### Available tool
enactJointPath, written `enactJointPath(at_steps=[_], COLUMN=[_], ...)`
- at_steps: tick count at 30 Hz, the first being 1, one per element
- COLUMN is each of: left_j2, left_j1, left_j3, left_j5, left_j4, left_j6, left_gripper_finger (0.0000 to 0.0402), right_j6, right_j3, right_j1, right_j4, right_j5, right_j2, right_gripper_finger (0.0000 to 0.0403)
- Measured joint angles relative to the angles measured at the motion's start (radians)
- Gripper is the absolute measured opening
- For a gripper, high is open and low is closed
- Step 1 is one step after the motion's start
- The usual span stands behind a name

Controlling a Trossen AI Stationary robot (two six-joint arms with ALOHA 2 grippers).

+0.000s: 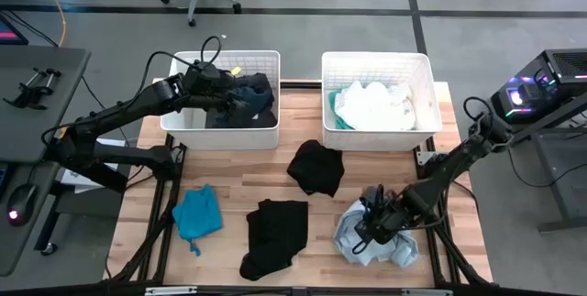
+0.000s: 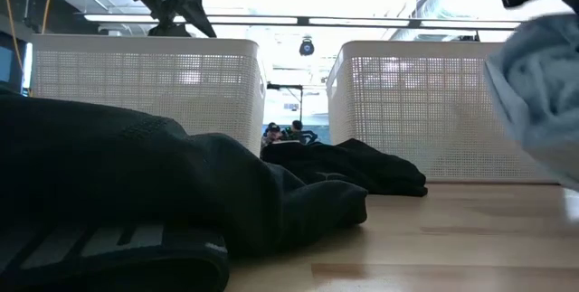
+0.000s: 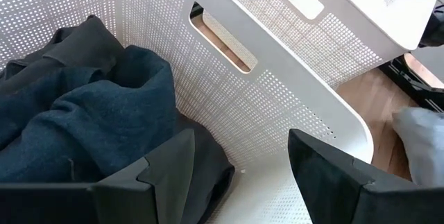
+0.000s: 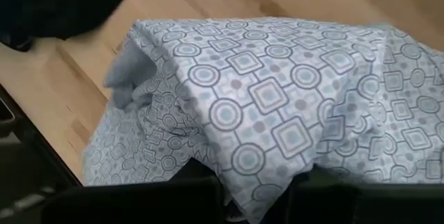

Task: Sort clothes
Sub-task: Put the white patterned shirt into the right bin

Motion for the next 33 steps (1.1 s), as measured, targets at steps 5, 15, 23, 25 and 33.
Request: enactJointPath(at_steps=[5, 15, 23, 25, 33], left_j2=[0.0, 0.0, 0.0, 0.0, 0.0], left_j1=[0.0, -0.003, -0.014, -0.014, -0.014], left_j3=[0.0, 0.0, 0.0, 0.0, 0.0], left_j5=[0.0, 0.0, 0.0, 0.0, 0.0], left_j4=[0.0, 0.0, 0.0, 0.0, 0.0], left_j6=[0.0, 0.0, 0.0, 0.0, 0.002], left_gripper_finger=[0.022, 0.022, 0.022, 0.022, 0.022], right_j6=[-0.157, -0.427, -0.588, -0.63, -0.784], right_j3=[0.126, 0.26, 0.374, 0.417, 0.586], right_j1=[-0.048, -0.166, -0.249, -0.271, -0.364], right_j4=[-0.179, -0.265, -0.269, -0.273, -0.293], right_j5=[-0.016, -0.056, -0.041, -0.014, 0.123], right_j2=[-0.002, -0.004, -0.025, -0.042, -0.125], right_gripper_finger=[0.0029, 0.003, 0.003, 0.003, 0.003])
